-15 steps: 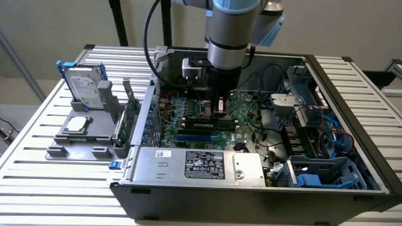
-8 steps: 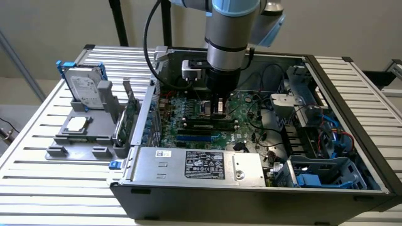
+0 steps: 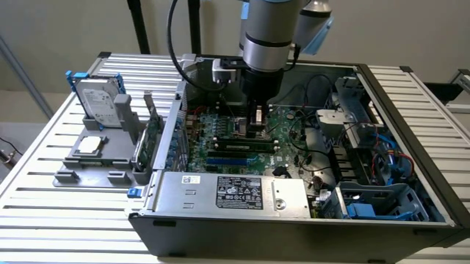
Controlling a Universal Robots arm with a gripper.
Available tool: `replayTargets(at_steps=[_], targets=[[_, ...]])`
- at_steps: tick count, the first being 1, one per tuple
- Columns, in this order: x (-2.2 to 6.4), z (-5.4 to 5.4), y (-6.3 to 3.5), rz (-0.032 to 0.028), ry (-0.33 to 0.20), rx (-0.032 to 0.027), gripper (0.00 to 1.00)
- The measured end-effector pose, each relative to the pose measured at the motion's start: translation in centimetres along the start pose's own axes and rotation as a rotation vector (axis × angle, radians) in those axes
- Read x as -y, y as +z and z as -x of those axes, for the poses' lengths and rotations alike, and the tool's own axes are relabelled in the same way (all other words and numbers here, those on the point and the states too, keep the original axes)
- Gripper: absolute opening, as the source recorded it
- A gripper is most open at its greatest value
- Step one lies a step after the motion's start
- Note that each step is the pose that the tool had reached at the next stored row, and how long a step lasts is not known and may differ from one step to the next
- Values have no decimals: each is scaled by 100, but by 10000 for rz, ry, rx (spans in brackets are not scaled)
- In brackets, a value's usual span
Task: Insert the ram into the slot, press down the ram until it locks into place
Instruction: 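Press down the ram until it locks into place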
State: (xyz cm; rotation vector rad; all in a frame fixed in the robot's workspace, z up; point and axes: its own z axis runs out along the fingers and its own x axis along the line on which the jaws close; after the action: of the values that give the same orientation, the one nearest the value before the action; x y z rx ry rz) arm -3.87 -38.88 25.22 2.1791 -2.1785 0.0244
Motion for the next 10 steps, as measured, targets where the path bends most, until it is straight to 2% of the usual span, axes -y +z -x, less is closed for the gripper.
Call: replayTargets(at_steps=[3,10], targets=[[0,-5,-95,25,0,-1,11],[0,-5,-96,25,-1,0,11]])
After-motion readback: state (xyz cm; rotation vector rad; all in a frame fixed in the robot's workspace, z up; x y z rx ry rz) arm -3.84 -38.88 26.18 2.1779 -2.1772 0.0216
